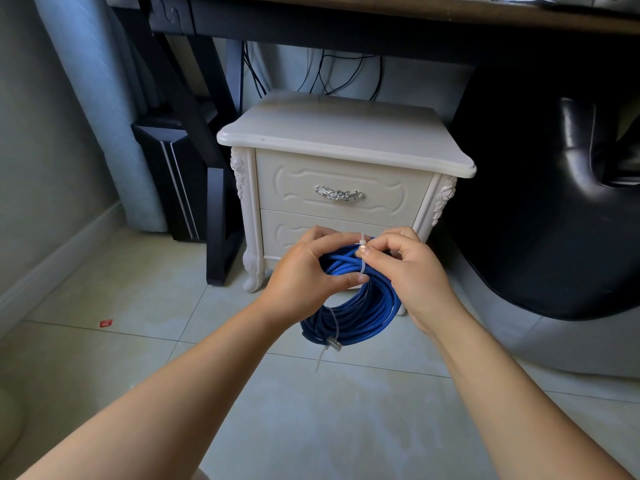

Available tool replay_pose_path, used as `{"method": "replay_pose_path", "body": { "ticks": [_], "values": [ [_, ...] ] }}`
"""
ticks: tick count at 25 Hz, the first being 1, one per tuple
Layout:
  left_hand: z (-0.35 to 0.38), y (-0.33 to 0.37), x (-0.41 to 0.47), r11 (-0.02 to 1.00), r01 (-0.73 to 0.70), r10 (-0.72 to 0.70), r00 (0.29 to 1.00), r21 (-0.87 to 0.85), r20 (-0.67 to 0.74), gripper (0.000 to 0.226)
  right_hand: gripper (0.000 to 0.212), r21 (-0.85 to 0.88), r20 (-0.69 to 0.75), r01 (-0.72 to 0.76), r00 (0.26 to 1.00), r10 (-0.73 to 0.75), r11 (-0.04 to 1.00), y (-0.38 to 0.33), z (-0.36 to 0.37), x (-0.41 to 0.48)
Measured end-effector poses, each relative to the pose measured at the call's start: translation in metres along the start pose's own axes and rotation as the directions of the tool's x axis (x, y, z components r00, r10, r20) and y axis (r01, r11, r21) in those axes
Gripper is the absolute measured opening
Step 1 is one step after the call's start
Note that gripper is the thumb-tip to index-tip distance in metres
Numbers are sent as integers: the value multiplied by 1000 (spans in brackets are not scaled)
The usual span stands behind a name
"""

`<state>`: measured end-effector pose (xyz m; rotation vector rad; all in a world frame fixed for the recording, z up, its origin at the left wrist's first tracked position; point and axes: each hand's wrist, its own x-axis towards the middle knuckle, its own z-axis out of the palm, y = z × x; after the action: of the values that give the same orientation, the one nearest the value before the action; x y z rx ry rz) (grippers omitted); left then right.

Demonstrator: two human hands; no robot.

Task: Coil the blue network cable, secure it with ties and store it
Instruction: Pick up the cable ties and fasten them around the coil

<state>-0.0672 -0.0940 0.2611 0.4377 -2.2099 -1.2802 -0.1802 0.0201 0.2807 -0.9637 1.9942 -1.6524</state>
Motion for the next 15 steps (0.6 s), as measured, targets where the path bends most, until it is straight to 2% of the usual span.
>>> {"method": "replay_pose_path", "body": {
  "ticks": [2, 5, 8, 15],
  "values": [
    [0, -1, 1, 1000, 4, -4, 1000, 9, -23, 46, 5, -36, -30, 42, 999, -44, 998, 1, -1, 0],
    [-1, -1, 1, 1000, 11, -11, 1000, 21, -15, 46, 13, -34, 8, 99, 995, -99, 994, -2, -6, 1],
    [-1, 1, 2, 1000, 14, -14, 1000, 24, -2, 47, 12, -65, -7, 150, 989, -151, 987, -3, -4, 3],
    [-2, 5, 5, 985, 97, -103, 994, -146, -36, 39, 13, 105, -44, 256, 967, -252, 961, 3, 1, 3]
  ]
}}
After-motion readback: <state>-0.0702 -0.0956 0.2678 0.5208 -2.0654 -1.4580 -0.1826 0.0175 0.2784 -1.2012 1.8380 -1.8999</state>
